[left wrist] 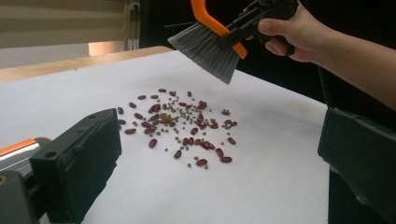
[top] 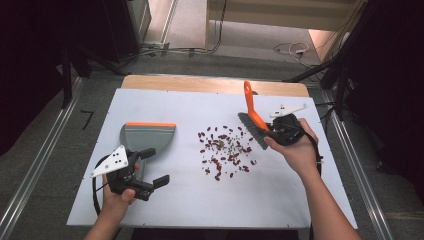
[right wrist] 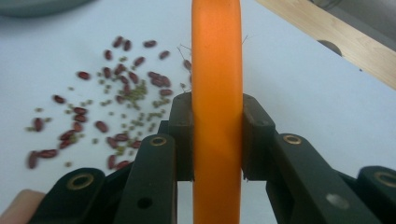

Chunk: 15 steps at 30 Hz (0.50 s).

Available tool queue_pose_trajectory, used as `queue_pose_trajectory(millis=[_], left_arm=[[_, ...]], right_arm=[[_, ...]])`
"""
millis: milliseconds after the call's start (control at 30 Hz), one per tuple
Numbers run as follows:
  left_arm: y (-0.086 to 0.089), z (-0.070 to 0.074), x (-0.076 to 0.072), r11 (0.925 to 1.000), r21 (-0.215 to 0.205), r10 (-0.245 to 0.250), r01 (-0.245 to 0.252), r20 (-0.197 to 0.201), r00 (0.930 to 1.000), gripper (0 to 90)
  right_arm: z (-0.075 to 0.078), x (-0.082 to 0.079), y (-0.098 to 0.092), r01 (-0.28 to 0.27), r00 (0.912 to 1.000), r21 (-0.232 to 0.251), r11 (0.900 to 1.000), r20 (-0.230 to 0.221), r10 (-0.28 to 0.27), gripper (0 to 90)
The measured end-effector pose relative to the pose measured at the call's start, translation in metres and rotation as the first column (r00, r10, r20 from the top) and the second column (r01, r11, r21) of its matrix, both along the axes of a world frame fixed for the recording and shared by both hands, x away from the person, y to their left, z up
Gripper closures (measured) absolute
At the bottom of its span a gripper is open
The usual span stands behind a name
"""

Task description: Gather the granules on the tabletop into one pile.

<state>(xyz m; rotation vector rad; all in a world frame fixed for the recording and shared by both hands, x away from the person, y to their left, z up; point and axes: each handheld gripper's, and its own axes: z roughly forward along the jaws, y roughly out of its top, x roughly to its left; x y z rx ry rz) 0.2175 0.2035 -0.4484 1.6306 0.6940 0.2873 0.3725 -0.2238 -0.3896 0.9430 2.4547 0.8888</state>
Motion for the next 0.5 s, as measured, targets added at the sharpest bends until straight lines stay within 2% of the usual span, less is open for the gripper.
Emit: queue_pose_trajectory(millis=[100,167,200,267,367,467,500], left_arm=[[0.004,-0.001,-0.001,0.9999,-0.008,0.014,-0.014,-0.001,0.9999,0.3],[0.007,-0.002,0.0,0.9998,-0.014,0.015,-0.015,-0.004,0.9999,0.4],[0.008,-0.002,-0.001,0.9998,-0.014,0.016,-0.016,-0.004,0.9999,0.7],[0.009,-0.002,-0.001,0.9996,-0.022,0.016,-0.016,-0.006,0.9998,0.7],[0.009,-0.003,-0.001,0.9996,-0.023,0.014,-0.015,-0.006,0.9999,0.8],[0.009,-0.004,-0.001,0.9997,-0.021,0.009,-0.009,-0.011,0.9999,0.9],[0.009,-0.004,-0.001,0.9997,-0.022,0.008,-0.008,-0.011,0.9999,1.2]], right_arm=[[-0.008,0.013,0.005,0.025,0.9997,-0.064,0.998,-0.007,-0.025,68.9],[-0.013,0.019,0.01,0.041,0.9991,-0.135,0.99,-0.002,-0.041,69.0],[-0.016,0.023,0.012,0.043,0.9991,-0.161,0.986,0.011,-0.042,68.9],[-0.02,0.027,0.017,0.057,0.9984,-0.195,0.979,0.007,-0.057,69.0],[-0.026,0.034,0.025,0.079,0.9969,-0.258,0.963,0.023,-0.076,69.0],[-0.032,0.04,0.034,0.075,0.9971,-0.316,0.946,0.033,-0.068,68.9],[-0.034,0.042,0.037,0.071,0.9974,-0.342,0.937,0.038,-0.062,68.9]])
